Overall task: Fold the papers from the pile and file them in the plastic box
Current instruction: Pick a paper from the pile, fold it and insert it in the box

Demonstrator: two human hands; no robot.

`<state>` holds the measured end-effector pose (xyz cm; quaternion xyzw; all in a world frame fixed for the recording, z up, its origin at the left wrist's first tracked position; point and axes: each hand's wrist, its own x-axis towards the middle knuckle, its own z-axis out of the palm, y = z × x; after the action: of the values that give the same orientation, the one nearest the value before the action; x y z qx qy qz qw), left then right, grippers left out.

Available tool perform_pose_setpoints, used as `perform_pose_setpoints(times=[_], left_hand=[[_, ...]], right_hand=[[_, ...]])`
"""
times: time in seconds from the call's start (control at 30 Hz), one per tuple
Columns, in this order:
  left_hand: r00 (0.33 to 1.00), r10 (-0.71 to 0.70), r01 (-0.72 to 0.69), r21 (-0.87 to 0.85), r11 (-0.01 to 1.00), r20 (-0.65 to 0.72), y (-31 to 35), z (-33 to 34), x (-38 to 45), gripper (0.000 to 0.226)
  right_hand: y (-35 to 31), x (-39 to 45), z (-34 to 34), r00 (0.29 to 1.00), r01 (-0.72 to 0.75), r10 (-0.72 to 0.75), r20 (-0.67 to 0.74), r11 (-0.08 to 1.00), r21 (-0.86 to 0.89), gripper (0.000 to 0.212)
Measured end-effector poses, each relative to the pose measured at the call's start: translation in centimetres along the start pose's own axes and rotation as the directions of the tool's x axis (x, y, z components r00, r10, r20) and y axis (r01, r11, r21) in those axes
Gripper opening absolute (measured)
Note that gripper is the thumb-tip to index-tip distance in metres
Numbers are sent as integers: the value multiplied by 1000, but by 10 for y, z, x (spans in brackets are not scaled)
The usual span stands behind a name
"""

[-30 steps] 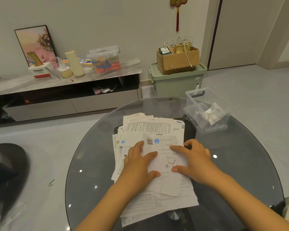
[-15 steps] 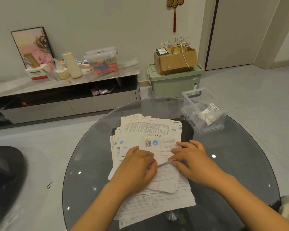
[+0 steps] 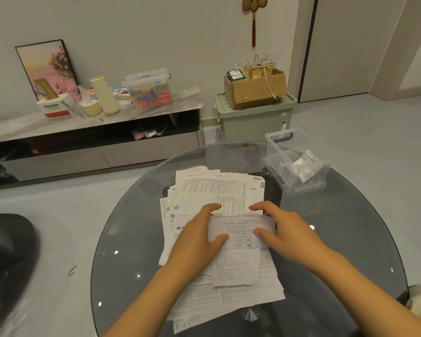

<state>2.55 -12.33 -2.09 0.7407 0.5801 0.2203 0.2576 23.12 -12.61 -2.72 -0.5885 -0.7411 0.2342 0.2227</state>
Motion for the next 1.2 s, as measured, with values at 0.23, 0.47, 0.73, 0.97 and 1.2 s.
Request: perform_pose_setpoints(times=[0.23, 0.47, 0.73, 0.97, 1.2], left_hand=[[999, 11, -15, 103, 995, 41, -8, 10, 3, 75], [997, -1, -12, 178, 984, 74, -13, 10, 4, 62], [997, 11, -28, 238, 971, 73, -12, 2, 2, 52], [973, 223, -233, 305, 923, 67, -2, 14, -8, 33], [956, 154, -244, 384, 890, 249, 5, 16, -20, 67]], right_hand=[[3, 2, 6, 998, -9, 12, 59, 999, -52, 63], [9, 4, 5, 988, -67, 90, 125, 982, -177, 53], [9, 3, -7, 976, -25, 82, 200, 962, -273, 55], [6, -5, -15, 965, -71, 106, 240, 986, -150, 41], [-2, -9, -14, 940, -151, 140, 310, 988, 12, 18]])
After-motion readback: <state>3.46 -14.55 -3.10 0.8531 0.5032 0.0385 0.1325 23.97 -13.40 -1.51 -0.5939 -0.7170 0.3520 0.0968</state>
